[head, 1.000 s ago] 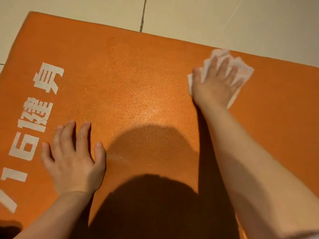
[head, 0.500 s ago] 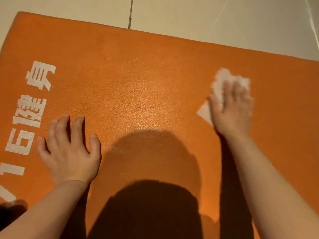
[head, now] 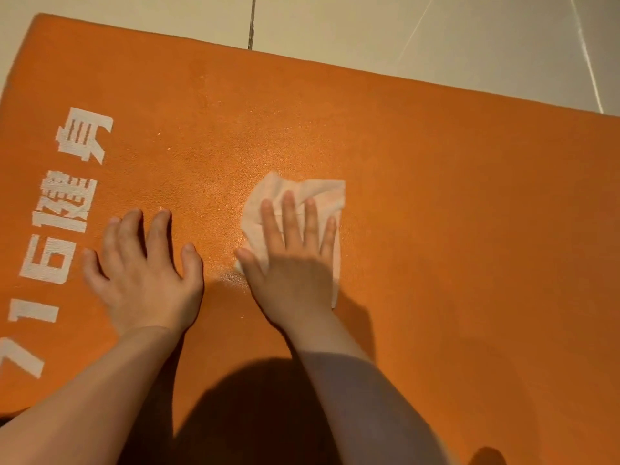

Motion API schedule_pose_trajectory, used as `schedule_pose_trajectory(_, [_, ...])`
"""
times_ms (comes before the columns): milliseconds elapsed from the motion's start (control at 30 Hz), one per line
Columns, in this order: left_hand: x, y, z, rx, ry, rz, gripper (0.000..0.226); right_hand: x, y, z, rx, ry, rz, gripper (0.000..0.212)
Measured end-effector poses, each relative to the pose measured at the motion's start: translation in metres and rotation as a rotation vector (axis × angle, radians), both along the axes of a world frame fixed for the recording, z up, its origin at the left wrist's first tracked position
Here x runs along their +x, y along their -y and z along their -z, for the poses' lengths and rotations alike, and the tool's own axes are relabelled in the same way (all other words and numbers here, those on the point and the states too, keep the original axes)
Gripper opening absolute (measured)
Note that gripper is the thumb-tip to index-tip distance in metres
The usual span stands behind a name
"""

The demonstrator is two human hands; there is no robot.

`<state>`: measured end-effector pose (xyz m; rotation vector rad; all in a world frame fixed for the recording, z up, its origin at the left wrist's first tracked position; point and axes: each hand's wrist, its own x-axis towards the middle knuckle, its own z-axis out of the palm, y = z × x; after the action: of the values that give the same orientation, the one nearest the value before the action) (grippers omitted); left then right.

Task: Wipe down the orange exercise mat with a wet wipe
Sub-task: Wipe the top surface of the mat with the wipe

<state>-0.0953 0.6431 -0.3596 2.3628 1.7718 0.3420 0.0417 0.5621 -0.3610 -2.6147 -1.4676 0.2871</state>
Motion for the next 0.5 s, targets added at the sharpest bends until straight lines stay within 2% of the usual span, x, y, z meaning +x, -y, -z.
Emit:
schedule_pose_trajectory(67, [-0.001, 0.000, 0.002, 0.009, 0.006, 0.007, 0.055, 0.007, 0.017, -0.001, -0.001, -0.022, -0.087, 0.067])
schedule_pose_trajectory(133, [-0.003, 0.000, 0.003, 0.013, 0.011, 0.011, 0.054, 0.036, 0.042, -0.001, -0.034, -0.017, -0.044, 0.067])
schedule_pose_trajectory(233, [-0.005, -0.001, 0.002, 0.027, 0.029, 0.032, 0.053, 0.094, 0.103, -0.001, -0.048, 0.050, 0.326, 0.067])
schedule_pose_trajectory(333, [-0.010, -0.003, -0.006, -0.011, 0.076, 0.040, 0.053, 0.119, 0.169, -0.009, -0.086, 0.006, 0.672, 0.074])
schedule_pose_trajectory(433, [-0.027, 0.004, -0.018, -0.108, 0.169, 0.133, 0.053, 0.099, 0.176, -0.010, -0.100, -0.012, 0.765, 0.074])
schedule_pose_trajectory(500, [-0.054, 0.021, -0.027, -0.087, 0.166, 0.164, 0.051, 0.073, 0.152, -0.006, -0.112, -0.030, 0.712, 0.070])
